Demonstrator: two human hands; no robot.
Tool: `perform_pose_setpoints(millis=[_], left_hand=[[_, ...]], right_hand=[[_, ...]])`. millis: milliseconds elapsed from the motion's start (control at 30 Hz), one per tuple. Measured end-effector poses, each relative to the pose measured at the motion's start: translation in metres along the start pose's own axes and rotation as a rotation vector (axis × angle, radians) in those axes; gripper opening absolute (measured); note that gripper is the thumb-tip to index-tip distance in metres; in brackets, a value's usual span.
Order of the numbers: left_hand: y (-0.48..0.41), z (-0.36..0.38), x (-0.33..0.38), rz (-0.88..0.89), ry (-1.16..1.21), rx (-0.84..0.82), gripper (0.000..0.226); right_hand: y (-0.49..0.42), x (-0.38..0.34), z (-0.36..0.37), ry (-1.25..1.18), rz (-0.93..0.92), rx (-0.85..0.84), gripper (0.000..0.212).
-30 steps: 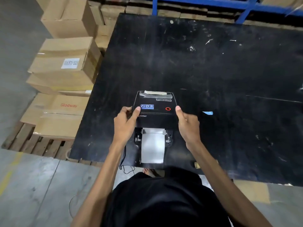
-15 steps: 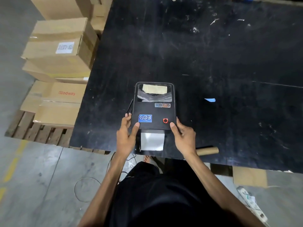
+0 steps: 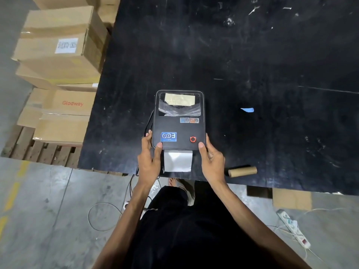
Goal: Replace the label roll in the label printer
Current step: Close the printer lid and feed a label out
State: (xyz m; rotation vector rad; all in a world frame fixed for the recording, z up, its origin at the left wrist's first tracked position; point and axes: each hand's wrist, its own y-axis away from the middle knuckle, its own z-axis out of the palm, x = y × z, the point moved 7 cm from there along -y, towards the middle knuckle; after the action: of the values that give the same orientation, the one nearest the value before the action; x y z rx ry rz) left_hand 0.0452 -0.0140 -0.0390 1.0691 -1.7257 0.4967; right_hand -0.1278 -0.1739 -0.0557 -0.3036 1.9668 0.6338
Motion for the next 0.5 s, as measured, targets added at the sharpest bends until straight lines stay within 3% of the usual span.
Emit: perform_pose_setpoints(millis=[200, 500], left_hand=[[0.004, 0.004, -0.003, -0.05, 0.219, 0.027, 0.041], [0.003, 0.008, -0.016, -0.126, 0.326, -0.011, 0.043]], right_hand=[[-0.004, 0.006, 0.013, -0.094, 0.08, -0.109, 0.057], [-0.005, 0.006, 0.015, -0.156, 0.123, -0.166, 0.063]])
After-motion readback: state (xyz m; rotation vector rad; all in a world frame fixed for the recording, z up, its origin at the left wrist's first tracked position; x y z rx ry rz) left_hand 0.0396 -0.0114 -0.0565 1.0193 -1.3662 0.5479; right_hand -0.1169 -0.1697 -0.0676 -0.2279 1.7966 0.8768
